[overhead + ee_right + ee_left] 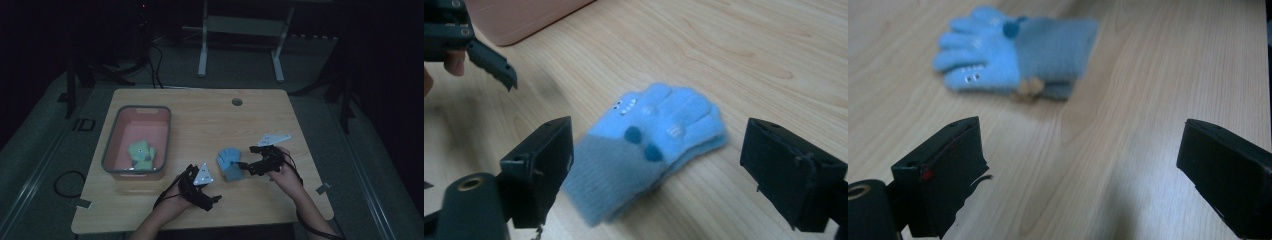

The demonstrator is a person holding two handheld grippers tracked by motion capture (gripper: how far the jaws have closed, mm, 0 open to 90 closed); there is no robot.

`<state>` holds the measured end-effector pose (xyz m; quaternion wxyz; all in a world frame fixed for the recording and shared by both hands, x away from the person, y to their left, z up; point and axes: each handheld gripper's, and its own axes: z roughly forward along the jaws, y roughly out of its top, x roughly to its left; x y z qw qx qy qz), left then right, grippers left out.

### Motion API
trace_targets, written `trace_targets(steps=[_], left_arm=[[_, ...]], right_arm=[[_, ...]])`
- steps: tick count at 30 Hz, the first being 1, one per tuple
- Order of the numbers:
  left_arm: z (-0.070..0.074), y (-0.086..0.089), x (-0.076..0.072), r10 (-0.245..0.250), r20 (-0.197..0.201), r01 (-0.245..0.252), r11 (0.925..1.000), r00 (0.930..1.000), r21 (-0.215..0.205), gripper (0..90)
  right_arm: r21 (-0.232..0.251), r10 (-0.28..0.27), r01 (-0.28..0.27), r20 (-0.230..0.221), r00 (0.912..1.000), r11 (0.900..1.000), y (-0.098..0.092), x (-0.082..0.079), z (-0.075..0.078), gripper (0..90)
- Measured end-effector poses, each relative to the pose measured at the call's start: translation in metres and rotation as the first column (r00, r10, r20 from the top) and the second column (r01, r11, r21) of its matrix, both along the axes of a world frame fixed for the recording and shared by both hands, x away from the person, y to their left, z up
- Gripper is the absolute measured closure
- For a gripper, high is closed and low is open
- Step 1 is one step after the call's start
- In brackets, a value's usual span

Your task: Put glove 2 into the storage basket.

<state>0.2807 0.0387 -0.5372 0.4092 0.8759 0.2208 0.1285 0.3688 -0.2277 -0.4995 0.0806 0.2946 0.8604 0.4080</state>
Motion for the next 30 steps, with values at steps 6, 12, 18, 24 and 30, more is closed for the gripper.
trace_targets(steps=[6,12,18,24,30], left_arm=[[0.008,-0.004,0.002,-0.018,0.019,0.018,0.9996,0.9997,-0.023,5.2],[0.013,-0.015,0.003,-0.049,0.069,0.049,0.9988,0.9964,0.011,6.7],[0.019,-0.031,0.012,-0.120,0.125,0.117,0.9926,0.9849,0.034,14.0],[0.018,-0.045,0.021,-0.175,0.162,0.165,0.9837,0.9713,0.070,20.1],[0.011,-0.059,0.032,-0.208,0.170,0.190,0.9750,0.9633,0.115,27.8]], right_arm=[[0.011,0.018,-0.018,-0.015,0.9997,1.000,0.001,-0.001,0.001,12.3],[0.009,-0.012,0.012,0.007,0.9999,1.000,0.000,0.006,0.003,30.3],[-0.007,-0.011,0.011,0.017,0.9998,1.000,0.003,0.018,0.003,39.7],[-0.015,-0.008,0.008,-0.011,0.9999,1.000,0.013,0.034,-0.002,41.5],[-0.041,-0.022,0.020,-0.039,0.9990,0.999,0.022,0.047,-0.016,39.7]])
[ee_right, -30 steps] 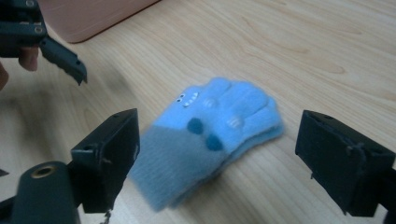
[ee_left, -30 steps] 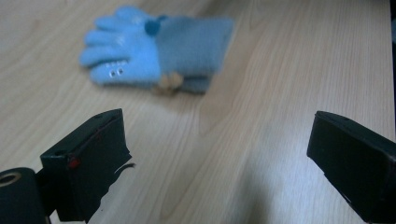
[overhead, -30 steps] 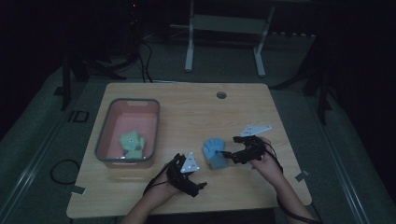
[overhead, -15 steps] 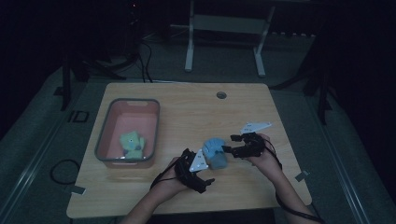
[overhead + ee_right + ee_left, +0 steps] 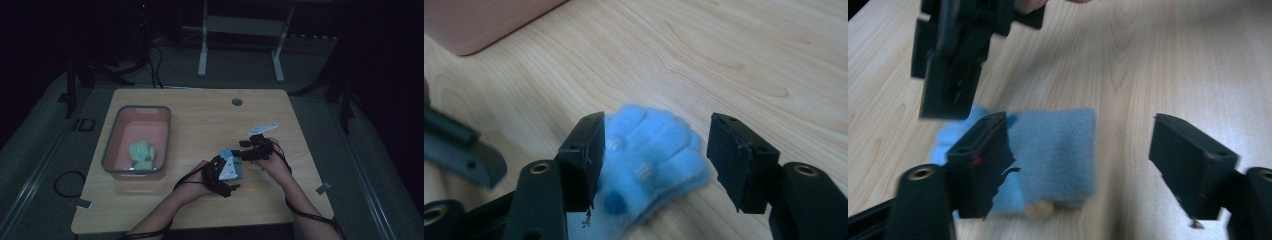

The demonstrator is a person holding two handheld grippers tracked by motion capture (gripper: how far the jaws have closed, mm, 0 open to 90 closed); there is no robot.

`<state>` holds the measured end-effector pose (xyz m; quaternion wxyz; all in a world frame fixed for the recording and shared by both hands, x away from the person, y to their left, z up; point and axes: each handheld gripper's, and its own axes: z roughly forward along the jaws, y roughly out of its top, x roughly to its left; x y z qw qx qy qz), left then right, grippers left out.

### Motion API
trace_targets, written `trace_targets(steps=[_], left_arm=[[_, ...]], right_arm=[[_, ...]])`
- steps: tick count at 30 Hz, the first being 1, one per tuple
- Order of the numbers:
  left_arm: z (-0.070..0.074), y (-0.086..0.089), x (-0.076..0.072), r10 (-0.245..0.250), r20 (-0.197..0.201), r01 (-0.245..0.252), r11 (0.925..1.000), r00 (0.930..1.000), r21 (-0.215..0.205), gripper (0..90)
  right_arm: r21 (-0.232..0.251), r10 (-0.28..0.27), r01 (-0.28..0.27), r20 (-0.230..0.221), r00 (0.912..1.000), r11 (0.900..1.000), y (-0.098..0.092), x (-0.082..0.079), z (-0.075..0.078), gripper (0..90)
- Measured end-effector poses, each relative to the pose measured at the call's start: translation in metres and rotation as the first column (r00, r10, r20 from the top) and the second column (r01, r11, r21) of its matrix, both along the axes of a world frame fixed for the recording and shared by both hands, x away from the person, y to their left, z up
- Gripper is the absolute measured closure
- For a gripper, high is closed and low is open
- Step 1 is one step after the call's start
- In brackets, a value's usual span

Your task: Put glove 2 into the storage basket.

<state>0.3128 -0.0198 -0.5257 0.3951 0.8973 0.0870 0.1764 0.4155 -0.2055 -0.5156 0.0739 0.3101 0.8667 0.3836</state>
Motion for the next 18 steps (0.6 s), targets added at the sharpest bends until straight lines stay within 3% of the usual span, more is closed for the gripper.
trace_targets(steps=[7,16,18], left_arm=[[-0.014,-0.007,0.006,-0.025,0.018,0.024,0.9981,0.9995,0.056,38.8],[-0.029,-0.012,0.009,-0.015,0.012,0.013,0.9923,0.9998,0.123,42.7],[-0.029,-0.013,0.010,0.002,0.020,-0.004,0.9914,0.9998,0.131,48.7]], right_arm=[[-0.013,-0.042,0.042,-0.068,0.9968,0.999,0.000,0.008,-0.024,33.0],[-0.034,-0.034,0.032,-0.077,0.9964,0.999,0.005,0.007,-0.037,30.6],[-0.050,-0.030,0.026,-0.071,0.9970,0.998,0.006,0.006,-0.036,32.5]])
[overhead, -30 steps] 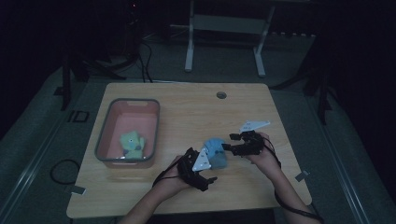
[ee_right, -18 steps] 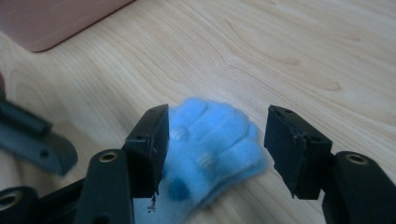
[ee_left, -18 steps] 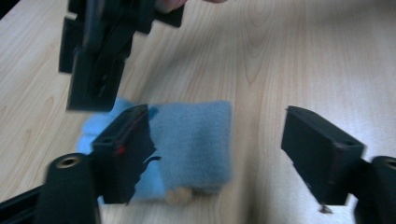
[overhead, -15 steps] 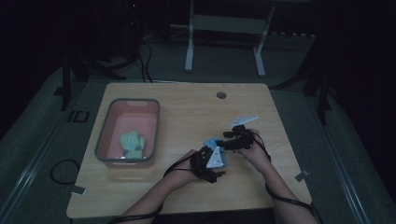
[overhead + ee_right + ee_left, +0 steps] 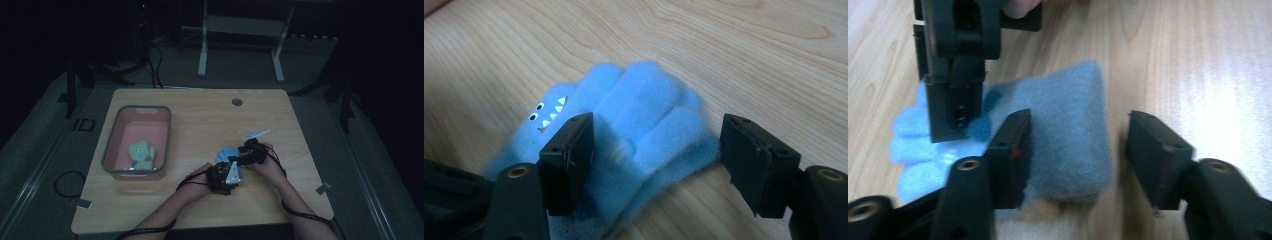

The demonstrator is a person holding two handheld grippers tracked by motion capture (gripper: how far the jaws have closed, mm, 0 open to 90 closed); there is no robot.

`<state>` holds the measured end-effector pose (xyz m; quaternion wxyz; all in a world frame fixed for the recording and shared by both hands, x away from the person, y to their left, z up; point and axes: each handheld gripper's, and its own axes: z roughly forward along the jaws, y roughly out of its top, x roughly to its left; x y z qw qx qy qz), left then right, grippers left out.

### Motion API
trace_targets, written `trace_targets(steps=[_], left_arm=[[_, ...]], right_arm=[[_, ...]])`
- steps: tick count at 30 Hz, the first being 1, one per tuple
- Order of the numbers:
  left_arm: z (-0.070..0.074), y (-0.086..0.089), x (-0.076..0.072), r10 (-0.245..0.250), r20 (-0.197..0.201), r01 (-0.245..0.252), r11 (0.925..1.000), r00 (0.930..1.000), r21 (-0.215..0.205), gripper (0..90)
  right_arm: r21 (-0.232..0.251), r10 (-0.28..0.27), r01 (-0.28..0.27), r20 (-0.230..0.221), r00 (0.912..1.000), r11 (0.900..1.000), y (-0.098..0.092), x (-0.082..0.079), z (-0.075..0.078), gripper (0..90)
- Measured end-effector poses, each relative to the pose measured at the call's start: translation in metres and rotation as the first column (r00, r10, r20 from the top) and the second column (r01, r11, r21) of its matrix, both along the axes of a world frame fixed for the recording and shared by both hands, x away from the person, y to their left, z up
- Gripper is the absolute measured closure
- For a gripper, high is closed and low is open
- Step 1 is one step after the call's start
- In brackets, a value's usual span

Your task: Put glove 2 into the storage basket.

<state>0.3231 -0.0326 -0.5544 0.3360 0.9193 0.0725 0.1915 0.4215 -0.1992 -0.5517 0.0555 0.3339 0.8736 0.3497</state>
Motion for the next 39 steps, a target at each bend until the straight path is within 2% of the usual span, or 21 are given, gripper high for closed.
trace_targets(steps=[1,3,6,8,9,10,15,19,21,23,24,25,27,35,39], left_arm=[[0.000,0.000,0.000,0.000,0.000,0.000,1.0000,1.0000,0.000,52.6],[0.001,0.000,0.003,0.017,-0.002,-0.017,0.9999,0.9999,0.003,59.6],[0.002,0.000,0.005,0.016,-0.006,-0.016,0.9997,0.9999,0.017,64.1],[0.003,0.000,0.006,0.017,-0.015,-0.016,0.9997,0.9998,0.019,67.4],[0.003,0.000,0.006,0.017,-0.015,-0.016,0.9997,0.9998,0.019,69.4],[0.004,0.000,0.007,0.018,-0.025,-0.017,0.9997,0.9995,0.018,71.0],[0.006,0.000,0.009,0.017,-0.059,-0.016,0.9998,0.9981,0.014,74.5],[0.008,0.002,0.007,0.023,-0.045,-0.022,0.9997,0.9987,0.006,76.6],[0.011,0.005,0.009,0.022,-0.069,-0.022,0.9997,0.9974,-0.004,76.8],[0.012,0.007,0.009,0.027,-0.067,-0.027,0.9996,0.9974,-0.008,76.8],[0.014,0.009,0.010,0.025,-0.076,-0.025,0.9996,0.9968,-0.008,76.9],[0.016,0.010,0.009,0.025,-0.066,-0.026,0.9997,0.9975,-0.001,76.8],[0.021,0.014,0.010,0.024,-0.073,-0.024,0.9997,0.9971,-0.002,76.9],[0.044,0.026,0.009,0.014,-0.064,-0.013,0.9999,0.9979,0.004,76.8],[0.054,0.030,0.007,0.008,-0.044,-0.007,0.9998,0.9990,0.020,76.7]], right_arm=[[0.000,0.000,0.000,0.000,1.0000,1.000,0.000,0.000,0.000,32.5],[-0.005,0.010,-0.010,0.003,0.9999,1.000,0.001,-0.002,0.000,38.7],[-0.003,0.024,-0.024,-0.007,0.9997,1.000,0.001,-0.003,0.001,46.7],[0.010,0.036,-0.036,-0.035,0.9987,0.999,0.001,-0.002,0.002,54.4],[0.010,0.036,-0.036,-0.035,0.9987,0.999,0.001,-0.002,0.002,54.4],[0.011,0.053,-0.052,-0.056,0.9970,0.999,0.002,-0.002,0.003,62.1],[0.033,0.060,-0.057,-0.109,0.9922,0.998,0.005,-0.001,0.003,71.5],[0.048,0.051,-0.045,-0.135,0.9896,0.998,0.005,0.000,0.002,74.8],[0.065,0.040,-0.031,-0.142,0.9890,0.997,0.004,0.000,0.003,75.5],[0.074,0.038,-0.027,-0.147,0.9884,0.997,0.004,-0.001,0.003,75.6],[0.073,0.034,-0.024,-0.142,0.9893,0.997,0.005,-0.001,0.004,75.8],[0.078,0.038,-0.028,-0.138,0.9897,0.997,0.006,-0.002,0.006,75.8],[0.081,0.035,-0.025,-0.127,0.9912,0.996,0.007,-0.002,0.008,75.9],[0.132,0.056,-0.042,-0.103,0.9931,0.990,0.014,-0.004,0.029,75.9],[0.153,0.070,-0.056,-0.089,0.9936,0.987,0.017,-0.004,0.039,76.1]])
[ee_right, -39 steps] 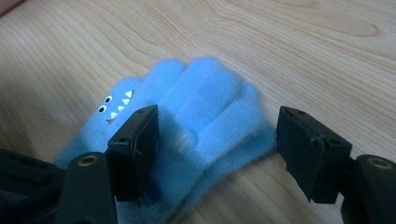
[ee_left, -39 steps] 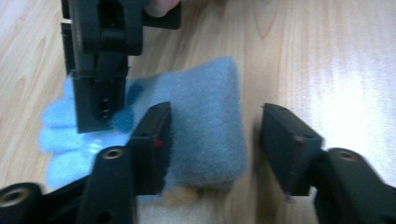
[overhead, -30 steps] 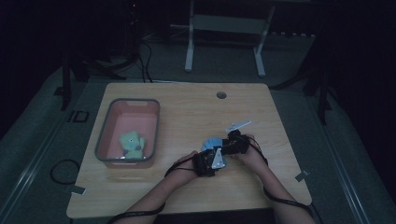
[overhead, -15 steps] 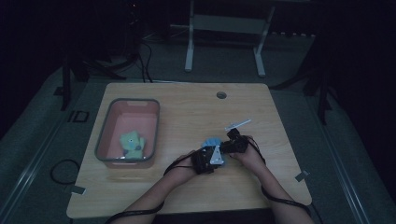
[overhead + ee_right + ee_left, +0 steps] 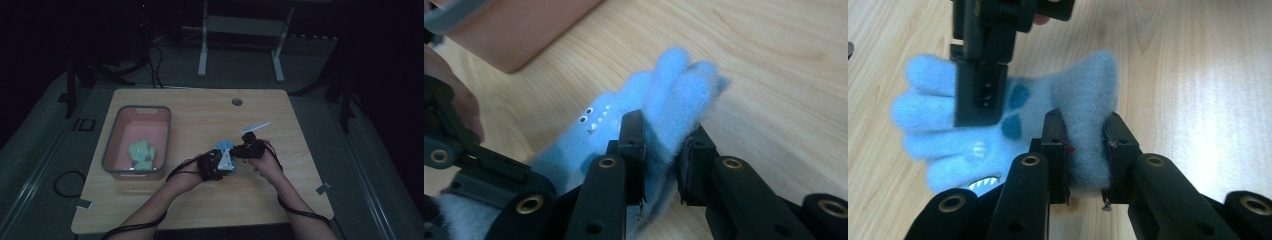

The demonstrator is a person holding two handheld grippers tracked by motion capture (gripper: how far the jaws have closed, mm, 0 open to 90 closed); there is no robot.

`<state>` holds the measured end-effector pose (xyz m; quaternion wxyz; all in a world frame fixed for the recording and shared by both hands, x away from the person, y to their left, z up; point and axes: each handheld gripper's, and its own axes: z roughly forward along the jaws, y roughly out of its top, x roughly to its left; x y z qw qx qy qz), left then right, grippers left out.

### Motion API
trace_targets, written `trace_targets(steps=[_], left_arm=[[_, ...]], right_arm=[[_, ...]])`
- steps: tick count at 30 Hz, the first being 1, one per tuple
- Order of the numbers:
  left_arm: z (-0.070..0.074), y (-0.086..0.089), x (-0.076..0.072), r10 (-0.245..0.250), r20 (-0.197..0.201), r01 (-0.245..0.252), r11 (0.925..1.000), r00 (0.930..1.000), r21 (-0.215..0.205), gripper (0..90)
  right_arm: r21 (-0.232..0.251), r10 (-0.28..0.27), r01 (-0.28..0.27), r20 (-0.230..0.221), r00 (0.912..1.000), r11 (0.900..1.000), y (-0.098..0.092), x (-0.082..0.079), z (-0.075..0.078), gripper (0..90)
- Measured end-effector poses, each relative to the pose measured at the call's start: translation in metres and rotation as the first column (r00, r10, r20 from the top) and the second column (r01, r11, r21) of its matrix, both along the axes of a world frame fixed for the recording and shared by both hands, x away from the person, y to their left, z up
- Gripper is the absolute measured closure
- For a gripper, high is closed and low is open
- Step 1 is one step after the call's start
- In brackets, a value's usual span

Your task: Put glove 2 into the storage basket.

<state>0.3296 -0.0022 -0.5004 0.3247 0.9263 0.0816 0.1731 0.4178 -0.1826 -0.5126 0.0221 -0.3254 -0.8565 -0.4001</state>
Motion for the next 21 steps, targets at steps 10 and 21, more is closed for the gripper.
trace_targets(steps=[10,21], left_arm=[[0.022,0.012,0.001,-0.004,0.013,0.004,0.9998,0.9999,0.017,76.7],[0.040,0.034,0.001,0.003,0.039,-0.004,0.9998,0.9992,0.022,76.6]], right_arm=[[0.024,0.021,-0.022,0.032,0.9993,0.999,0.013,0.003,0.024,76.1],[0.038,0.044,-0.047,0.060,0.9972,0.998,0.038,0.005,0.048,76.1]])
